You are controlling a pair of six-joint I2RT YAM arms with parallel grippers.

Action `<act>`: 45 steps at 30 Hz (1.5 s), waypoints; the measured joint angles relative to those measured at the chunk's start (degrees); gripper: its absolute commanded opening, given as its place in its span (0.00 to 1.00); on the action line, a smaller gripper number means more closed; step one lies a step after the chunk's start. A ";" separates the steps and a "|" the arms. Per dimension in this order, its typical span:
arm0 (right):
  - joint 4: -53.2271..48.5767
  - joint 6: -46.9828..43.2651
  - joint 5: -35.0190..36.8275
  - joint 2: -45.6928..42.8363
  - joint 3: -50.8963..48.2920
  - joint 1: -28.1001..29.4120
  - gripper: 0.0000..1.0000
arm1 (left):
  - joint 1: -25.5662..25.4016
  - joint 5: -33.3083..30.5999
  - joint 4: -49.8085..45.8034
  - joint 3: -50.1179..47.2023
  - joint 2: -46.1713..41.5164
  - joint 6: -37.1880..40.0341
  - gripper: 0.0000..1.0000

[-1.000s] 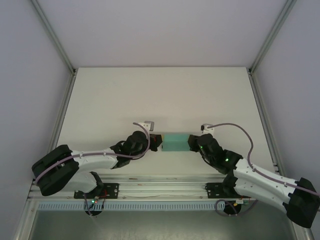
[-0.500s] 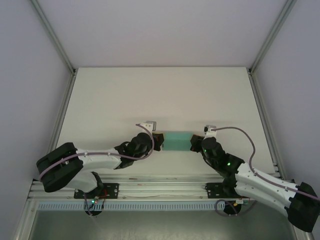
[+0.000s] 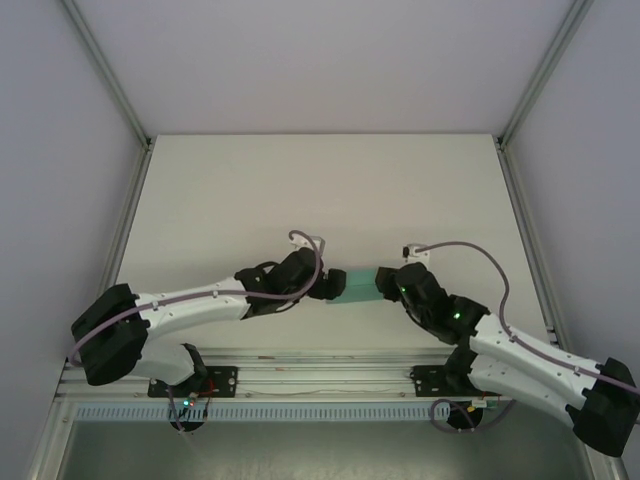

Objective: Assemble paper box

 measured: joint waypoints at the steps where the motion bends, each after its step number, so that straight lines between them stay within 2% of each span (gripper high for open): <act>1: -1.20 -0.15 0.02 0.26 1.53 0.02 0.46 | 0.28 0.22 -1.88 1.46 0.11 -0.15 1.00; 4: -4.04 -1.22 0.02 1.14 6.38 0.04 0.53 | 1.07 0.04 -6.99 5.81 0.11 -0.13 1.00; 6: -5.62 -2.43 -0.15 1.95 9.27 0.07 0.64 | 1.55 -0.28 -9.25 7.80 0.04 0.07 1.00; 9: -7.91 -7.34 -2.19 3.65 13.22 0.09 0.85 | 3.17 -0.72 -12.15 9.38 -0.57 0.28 1.00; 10: -8.96 -10.08 -3.72 4.37 14.64 0.09 0.96 | 4.13 -0.85 -12.90 9.40 -1.20 0.33 1.00; 11: -10.49 -14.23 -5.95 5.40 16.46 0.09 1.00 | 5.25 -1.14 -13.90 9.40 -2.05 0.37 1.00; 15: -17.27 -34.32 -16.94 10.27 23.30 0.09 1.00 | 10.91 -2.38 -16.50 8.55 -7.63 0.66 1.00; 17: -20.41 -44.24 -19.96 13.40 25.86 0.11 1.00 | 13.99 -3.19 -17.33 7.06 -11.56 0.52 1.00; 20: -24.26 -56.26 -20.52 19.32 29.03 0.09 1.00 | 17.44 -5.11 -18.99 3.72 -17.33 -0.28 1.00; 26: -30.36 -72.63 -18.69 32.81 35.63 0.09 1.00 | 19.37 -6.05 -22.88 -1.73 -23.23 -1.95 1.00; 31: -32.13 -80.15 -16.06 42.12 39.56 0.09 0.97 | 19.45 -6.25 -24.57 -3.02 -23.30 -2.67 1.00; 33: -32.63 -81.55 -15.56 44.98 40.83 0.09 0.87 | 19.47 -6.29 -25.00 -3.08 -23.26 -2.82 1.00; 37: -33.73 -82.16 -15.04 49.79 43.17 0.09 0.77 | 19.47 -7.06 -25.44 -3.10 -23.15 -2.80 1.00; 40: -33.73 -82.03 -14.16 52.04 43.47 0.11 0.65 | 19.50 -7.13 -25.49 -3.10 -23.10 -2.78 1.00; 45: -32.04 -81.46 -9.66 53.02 43.45 0.11 0.63 | 19.85 -7.34 -26.08 -3.13 -23.47 -2.78 1.00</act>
